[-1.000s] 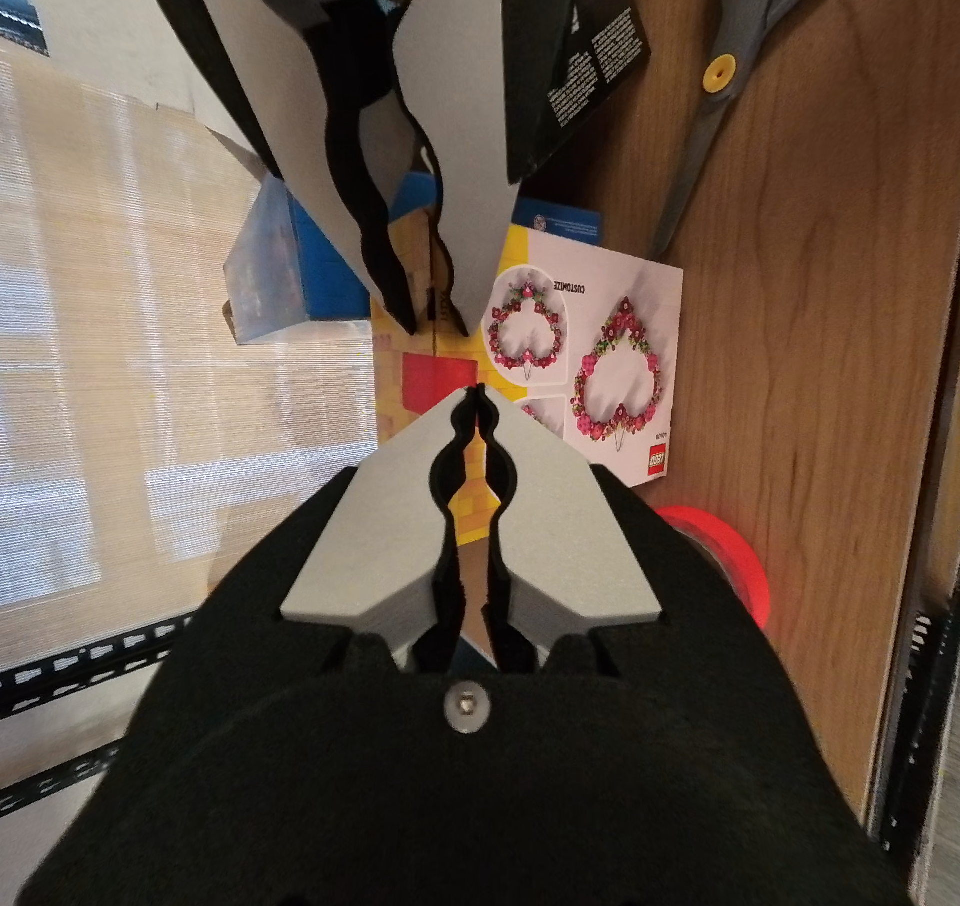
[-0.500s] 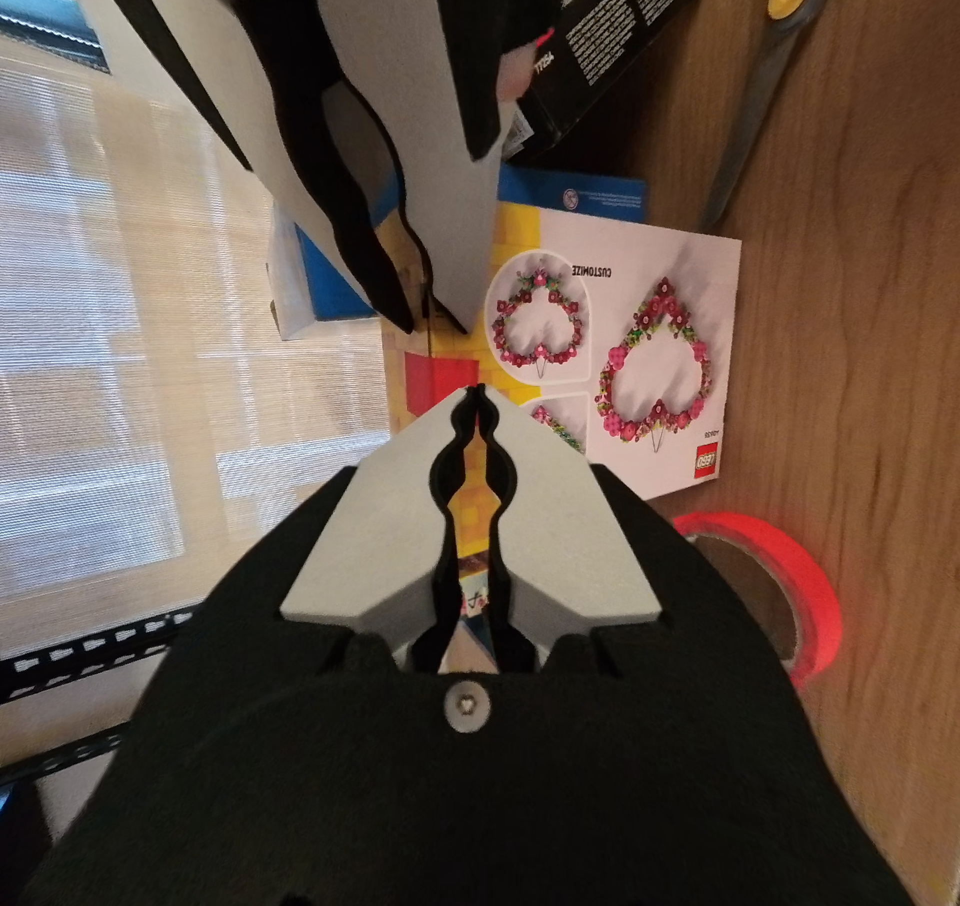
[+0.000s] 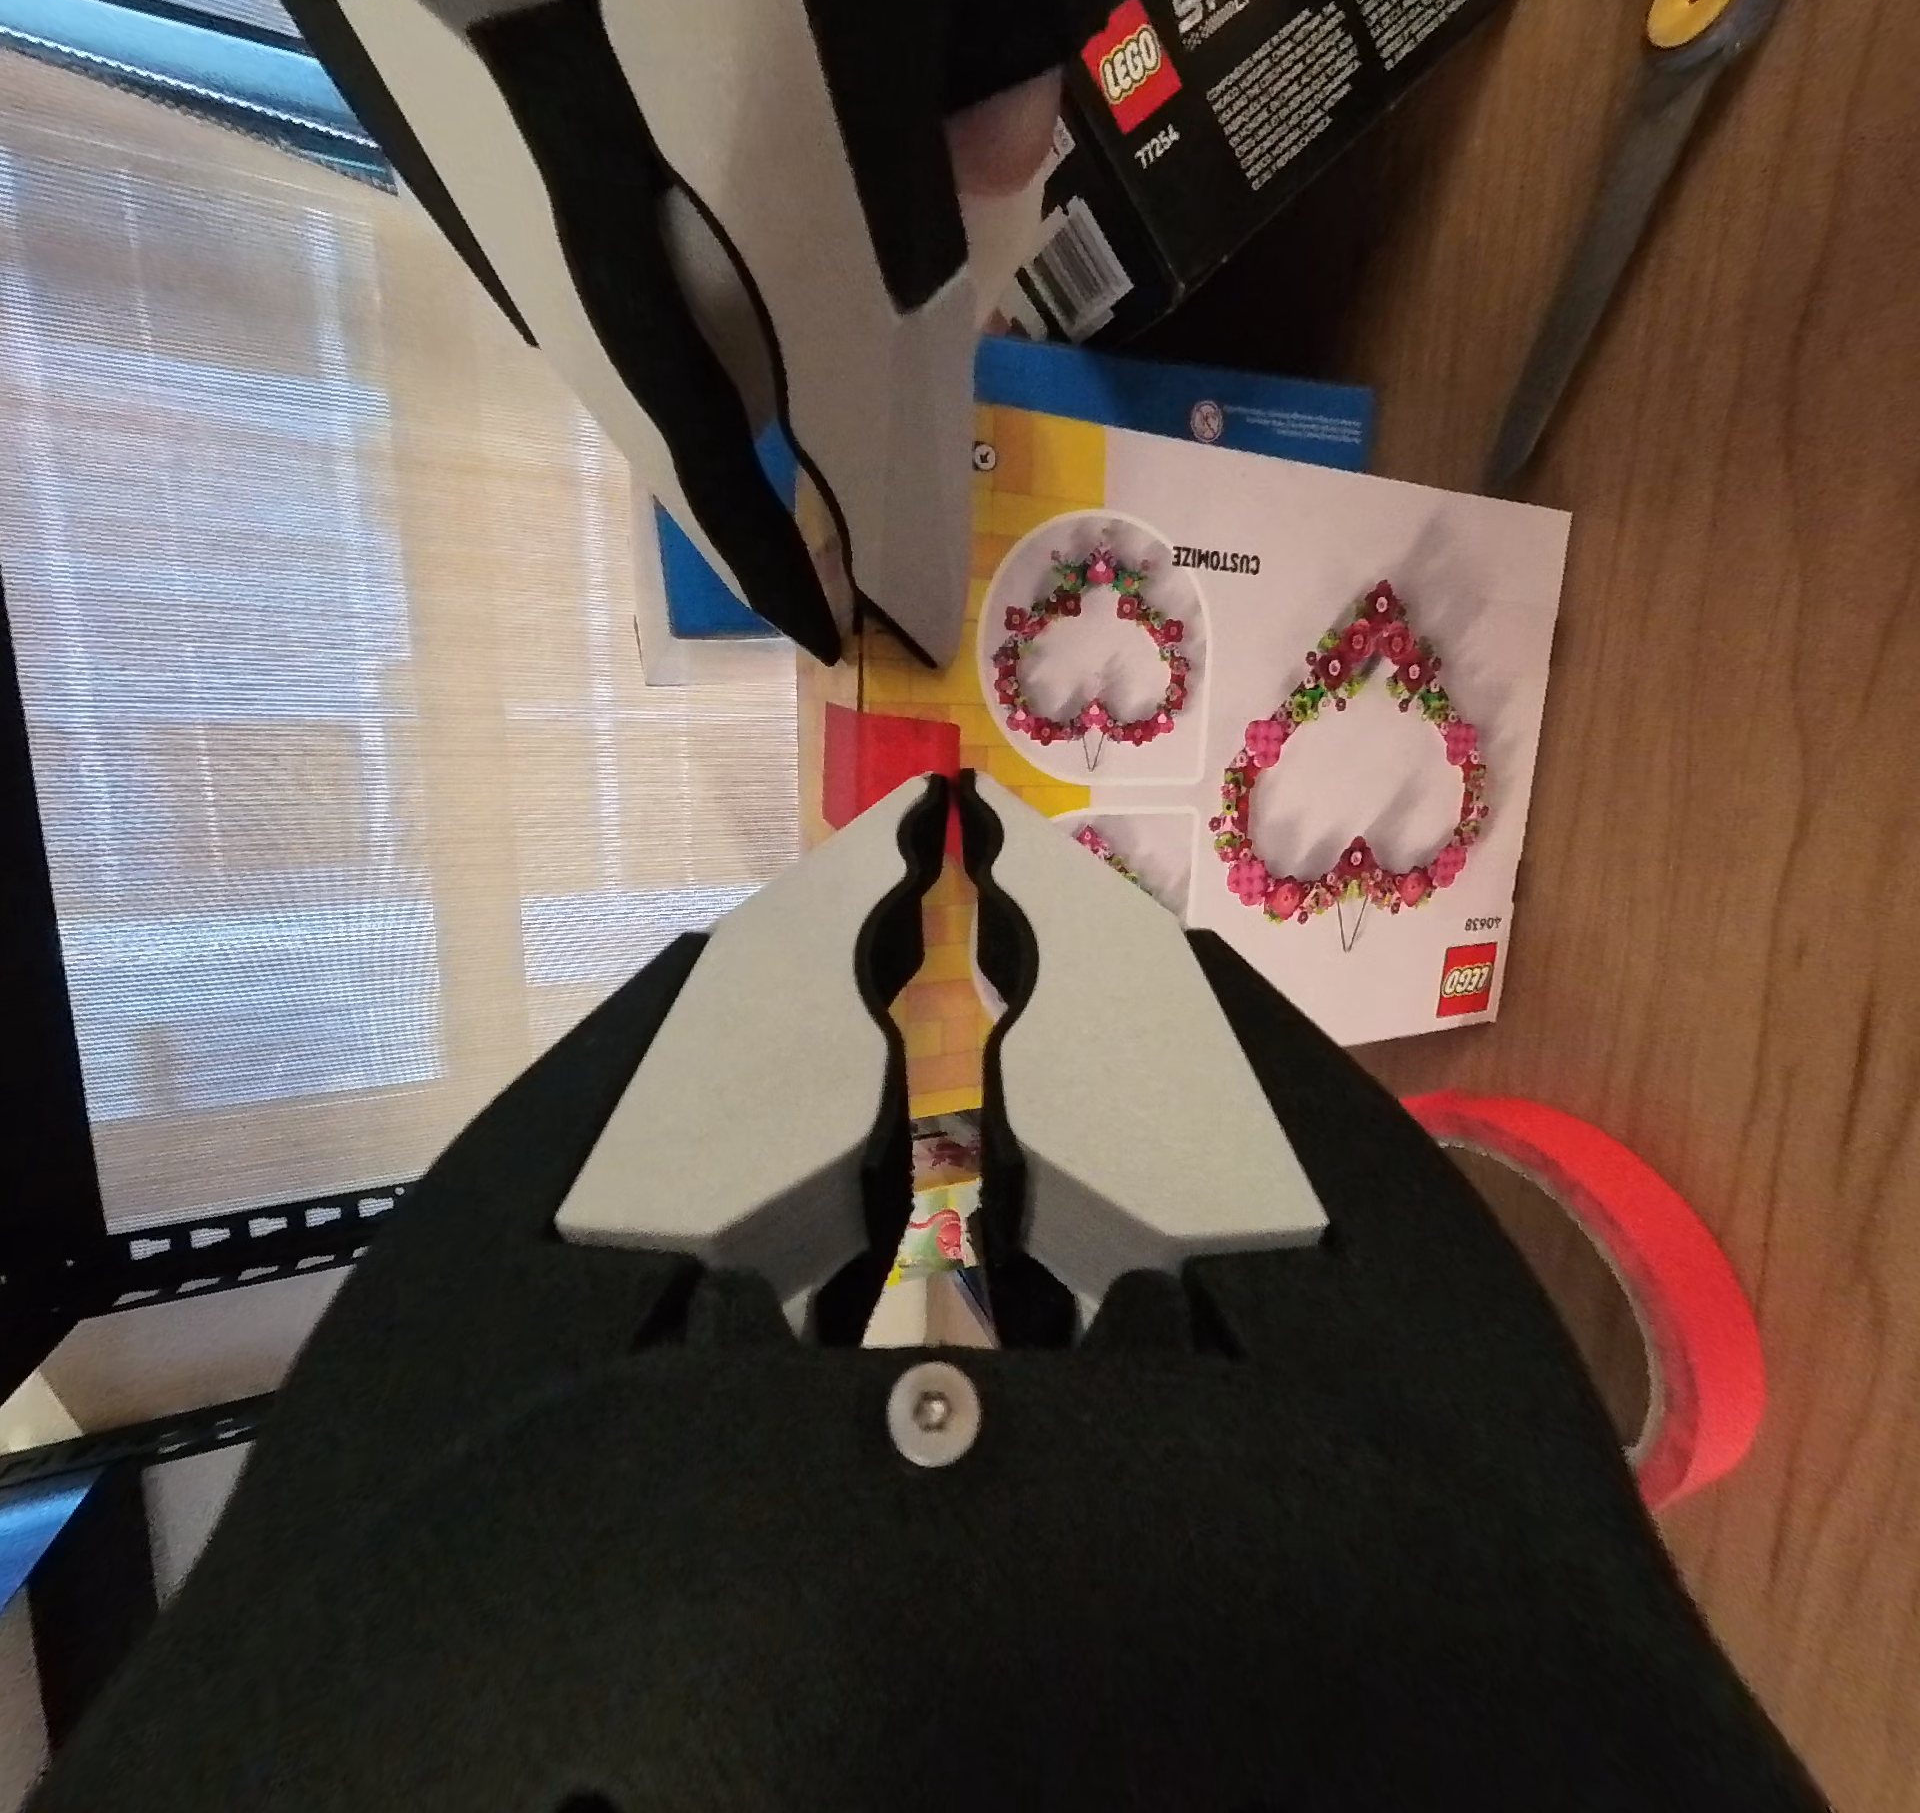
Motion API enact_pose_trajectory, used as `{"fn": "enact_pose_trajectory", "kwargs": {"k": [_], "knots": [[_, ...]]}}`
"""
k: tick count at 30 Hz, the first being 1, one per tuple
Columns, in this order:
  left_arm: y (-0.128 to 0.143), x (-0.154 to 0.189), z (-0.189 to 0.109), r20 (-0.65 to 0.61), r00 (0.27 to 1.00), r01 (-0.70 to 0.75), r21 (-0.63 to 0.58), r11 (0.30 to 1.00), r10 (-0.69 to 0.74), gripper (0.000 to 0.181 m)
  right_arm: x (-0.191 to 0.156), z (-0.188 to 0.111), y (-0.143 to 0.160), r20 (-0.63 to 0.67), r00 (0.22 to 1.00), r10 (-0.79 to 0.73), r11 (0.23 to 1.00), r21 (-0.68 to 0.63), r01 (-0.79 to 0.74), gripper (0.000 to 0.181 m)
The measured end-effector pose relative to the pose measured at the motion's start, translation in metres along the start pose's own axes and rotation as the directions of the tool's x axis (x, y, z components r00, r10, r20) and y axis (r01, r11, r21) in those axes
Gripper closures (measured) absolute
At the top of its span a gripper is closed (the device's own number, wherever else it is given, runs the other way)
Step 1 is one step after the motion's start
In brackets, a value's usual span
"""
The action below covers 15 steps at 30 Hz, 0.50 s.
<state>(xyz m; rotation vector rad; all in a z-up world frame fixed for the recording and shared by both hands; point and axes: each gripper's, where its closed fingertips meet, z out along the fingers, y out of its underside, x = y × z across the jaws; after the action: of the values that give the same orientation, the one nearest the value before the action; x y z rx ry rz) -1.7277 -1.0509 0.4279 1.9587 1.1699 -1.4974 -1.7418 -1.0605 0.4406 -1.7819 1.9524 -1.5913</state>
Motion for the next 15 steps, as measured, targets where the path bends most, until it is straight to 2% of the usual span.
{"fn": "enact_pose_trajectory", "kwargs": {"k": [5,10,11,13,15], "knots": [[0.0,0.0,0.0,0.018,0.999,0.028,0.008,1.0,-0.028,0.181,0.0,0.0,0.0,0.0,1.0,-0.009,1.0,-0.007,0.009,0.16],[0.0,0.001,0.001,0.064,0.998,-0.003,-0.003,1.0,0.003,0.179,0.0,0.0,0.0,0.0,1.0,-0.02,1.0,-0.015,0.02,0.16],[0.0,0.008,0.001,0.026,1.0,-0.007,-0.002,1.0,0.007,0.159,0.001,0.0,0.0,-0.002,1.0,-0.022,1.0,-0.016,0.022,0.16],[0.0,0.023,0.004,-0.044,0.999,0.015,-0.003,1.0,-0.015,0.157,0.001,0.001,0.0,-0.005,1.0,-0.022,1.0,-0.016,0.022,0.16],[0.001,0.021,0.006,0.011,0.999,-0.037,0.001,0.999,0.037,0.161,0.001,0.001,0.0,-0.007,1.0,-0.022,1.0,-0.011,0.022,0.16]]}}
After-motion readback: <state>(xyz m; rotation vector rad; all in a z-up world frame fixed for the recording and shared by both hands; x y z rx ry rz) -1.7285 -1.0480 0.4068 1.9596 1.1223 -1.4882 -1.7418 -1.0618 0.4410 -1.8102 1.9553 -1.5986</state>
